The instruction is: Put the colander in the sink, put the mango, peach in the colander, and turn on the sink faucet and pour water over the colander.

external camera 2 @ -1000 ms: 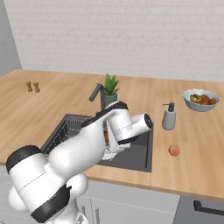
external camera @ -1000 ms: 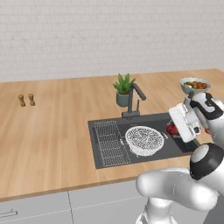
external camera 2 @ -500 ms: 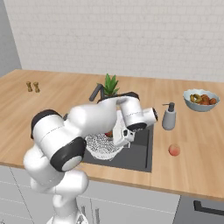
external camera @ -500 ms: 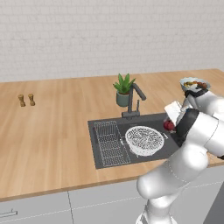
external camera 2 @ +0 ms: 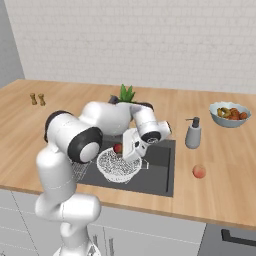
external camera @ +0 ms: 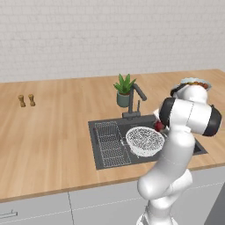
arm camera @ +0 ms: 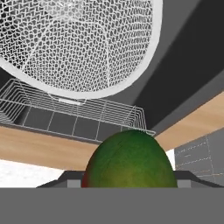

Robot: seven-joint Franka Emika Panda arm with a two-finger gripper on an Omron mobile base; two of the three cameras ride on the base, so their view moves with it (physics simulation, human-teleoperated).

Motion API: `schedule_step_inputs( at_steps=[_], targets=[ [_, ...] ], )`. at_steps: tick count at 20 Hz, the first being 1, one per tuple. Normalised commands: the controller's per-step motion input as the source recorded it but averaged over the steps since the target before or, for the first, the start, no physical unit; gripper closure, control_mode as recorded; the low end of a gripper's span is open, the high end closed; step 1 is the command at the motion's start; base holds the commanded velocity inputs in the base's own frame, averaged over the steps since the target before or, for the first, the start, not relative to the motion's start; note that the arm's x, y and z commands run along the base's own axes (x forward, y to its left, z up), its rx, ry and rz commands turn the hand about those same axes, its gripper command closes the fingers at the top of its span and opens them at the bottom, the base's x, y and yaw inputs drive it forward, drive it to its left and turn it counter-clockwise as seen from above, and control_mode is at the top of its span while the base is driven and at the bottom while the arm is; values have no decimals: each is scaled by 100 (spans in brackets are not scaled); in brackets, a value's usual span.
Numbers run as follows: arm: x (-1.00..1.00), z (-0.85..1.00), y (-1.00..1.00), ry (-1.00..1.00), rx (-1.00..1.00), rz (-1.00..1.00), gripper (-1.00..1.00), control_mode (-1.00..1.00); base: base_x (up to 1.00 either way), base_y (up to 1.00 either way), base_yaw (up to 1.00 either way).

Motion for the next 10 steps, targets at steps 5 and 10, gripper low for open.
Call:
schedule_step_inputs(
  at_steps=[5,10],
  targets=[
    [4,-42,7,25,0,0,100,-100,0,0,0],
    [0,-58,5,8,0,0,100,-100,0,0,0]
  ],
)
